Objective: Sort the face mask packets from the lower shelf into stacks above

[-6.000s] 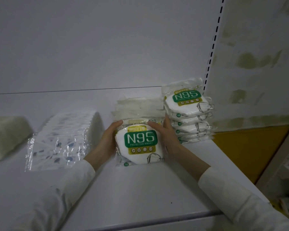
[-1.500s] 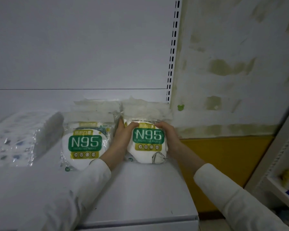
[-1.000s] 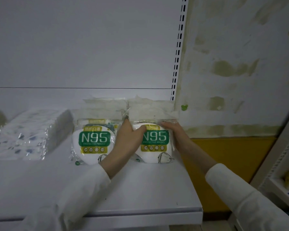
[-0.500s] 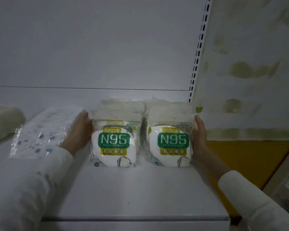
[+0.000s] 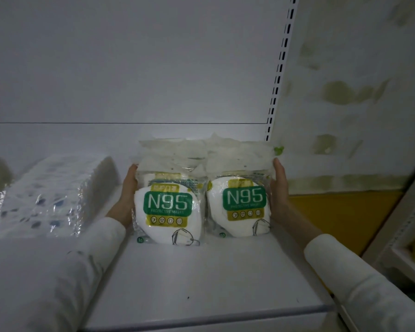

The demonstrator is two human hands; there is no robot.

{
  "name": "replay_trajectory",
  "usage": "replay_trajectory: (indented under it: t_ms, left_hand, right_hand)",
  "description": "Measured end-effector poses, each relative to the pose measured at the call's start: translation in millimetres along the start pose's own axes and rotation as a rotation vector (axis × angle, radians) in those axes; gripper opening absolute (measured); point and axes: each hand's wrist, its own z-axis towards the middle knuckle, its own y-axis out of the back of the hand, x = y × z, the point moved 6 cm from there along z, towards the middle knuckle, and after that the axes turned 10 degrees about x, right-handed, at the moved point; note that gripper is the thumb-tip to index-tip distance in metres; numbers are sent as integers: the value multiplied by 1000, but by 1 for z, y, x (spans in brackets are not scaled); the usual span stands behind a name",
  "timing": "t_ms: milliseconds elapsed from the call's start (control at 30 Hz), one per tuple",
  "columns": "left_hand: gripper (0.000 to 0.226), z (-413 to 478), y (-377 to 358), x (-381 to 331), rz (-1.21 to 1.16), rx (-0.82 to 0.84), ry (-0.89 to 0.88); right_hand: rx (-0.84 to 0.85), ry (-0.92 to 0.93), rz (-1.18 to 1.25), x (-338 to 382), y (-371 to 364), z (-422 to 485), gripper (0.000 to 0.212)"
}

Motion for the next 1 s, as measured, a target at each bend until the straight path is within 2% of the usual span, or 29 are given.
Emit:
replay_trajectory:
  t_ms: [133, 300, 367, 433, 500, 567, 633, 667, 767, 1000]
  left_hand:
    - [59, -8, -8, -2, -7, 55, -24]
    - [57, -20, 0, -6, 42, 23, -66]
    - [67, -26, 9, -11, 40, 32, -86]
    - [69, -36, 16, -15, 77, 1, -140]
    - [75, -49, 19, -20, 242, -54, -242]
    - [104, -62, 10, -21, 478, -11, -300]
    - [130, -71, -5, -14, 709, 47, -299]
    - [135, -74, -12, -10, 797, 44, -306]
    - [138, -73, -22, 0, 867, 17, -360]
    - [134, -65, -25, 1, 858, -34, -375]
  right_hand:
    - [-13, -16, -6, -1, -3, 3, 67]
    - [80, 29, -67, 12, -4, -9, 46]
    - [113, 58, -144, 16, -7, -19, 50]
    - [131, 81, -293, 15, -5, -28, 67]
    - [155, 98, -490, 13, -2, -35, 76]
    - [191, 73, -580, 4, -1, -39, 82]
    - [178, 35, -677, -4, 2, -39, 104]
    - [163, 31, -719, -6, 1, -38, 112]
    - [101, 37, -761, -9, 1, -34, 116]
    - [56, 62, -739, -8, -4, -29, 108]
